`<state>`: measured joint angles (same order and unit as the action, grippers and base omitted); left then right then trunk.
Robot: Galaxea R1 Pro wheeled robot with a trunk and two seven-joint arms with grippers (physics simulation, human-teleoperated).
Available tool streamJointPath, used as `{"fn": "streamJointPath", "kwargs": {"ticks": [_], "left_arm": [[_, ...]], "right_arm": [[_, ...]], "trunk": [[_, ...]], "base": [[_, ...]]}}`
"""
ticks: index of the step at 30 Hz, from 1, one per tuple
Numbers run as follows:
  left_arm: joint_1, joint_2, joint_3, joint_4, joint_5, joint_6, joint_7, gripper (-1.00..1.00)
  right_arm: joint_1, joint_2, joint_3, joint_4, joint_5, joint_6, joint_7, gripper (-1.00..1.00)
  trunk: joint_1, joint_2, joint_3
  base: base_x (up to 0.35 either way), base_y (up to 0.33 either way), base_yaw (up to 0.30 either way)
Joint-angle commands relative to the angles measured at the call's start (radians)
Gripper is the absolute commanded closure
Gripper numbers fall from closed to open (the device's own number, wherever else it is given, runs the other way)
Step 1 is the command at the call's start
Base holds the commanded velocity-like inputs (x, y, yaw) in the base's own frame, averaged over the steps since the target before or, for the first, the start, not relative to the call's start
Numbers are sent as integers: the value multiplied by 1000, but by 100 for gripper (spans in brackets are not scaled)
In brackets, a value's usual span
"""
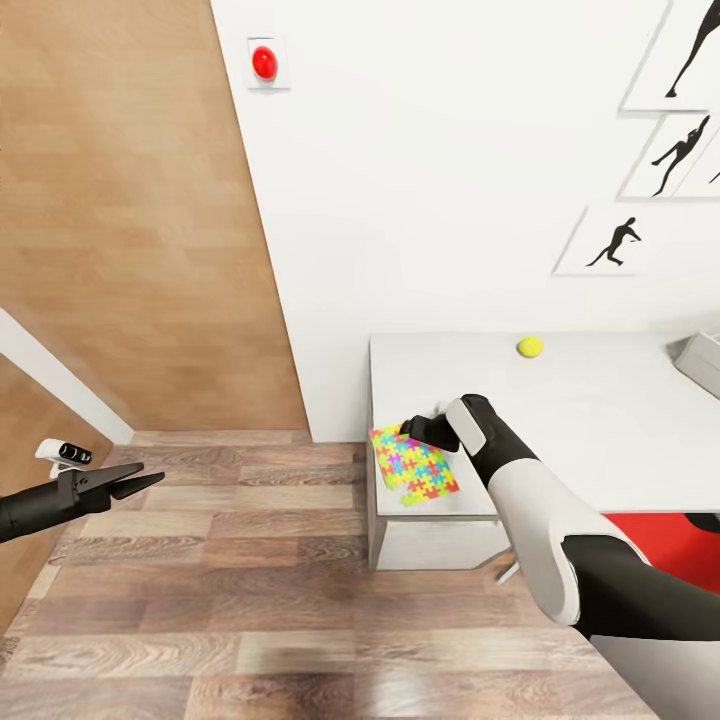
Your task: Put all the toys in the child's room - the three board games (two on the bed and one on the table), the two jigsaw puzzles on the table, and the tennis ball on the table - inside the toy box on the table in the child's room.
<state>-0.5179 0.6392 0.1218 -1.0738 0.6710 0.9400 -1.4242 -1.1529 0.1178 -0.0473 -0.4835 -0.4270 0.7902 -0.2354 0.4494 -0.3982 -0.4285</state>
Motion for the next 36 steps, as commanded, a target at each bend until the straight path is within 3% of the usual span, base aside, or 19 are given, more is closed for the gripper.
{"fn": "streamJointPath", "kwargs": {"ticks": [1, 15, 21, 33, 36], "left_arm": [[-1, 0, -1, 0, 2, 10, -2, -100], [-1, -3, -2, 0, -4, 11, 14, -100], [-4, -33, 0, 0, -47, 12, 56, -100], [-5, -42, 0, 0, -50, 12, 63, -100], [-5, -62, -4, -6, -56, 12, 80, -100]], "right_arm": [[-1, 1, -5, -1, -9, 3, -9, -100], [-1, 1, -5, -1, -9, 3, -9, -100], [-1, 0, -5, -1, -9, 3, -8, -100], [-1, -7, -6, -1, -9, -3, -9, -100], [-1, -7, -6, -1, -10, -6, -9, -100]], "trunk": [[1, -2, -2], [1, -2, -2], [1, -2, -2], [1, -2, -2], [1, -2, -2]], "base": [[0, 19, 0], [0, 96, 0], [0, 94, 0], [0, 33, 0], [0, 0, 0]]}}
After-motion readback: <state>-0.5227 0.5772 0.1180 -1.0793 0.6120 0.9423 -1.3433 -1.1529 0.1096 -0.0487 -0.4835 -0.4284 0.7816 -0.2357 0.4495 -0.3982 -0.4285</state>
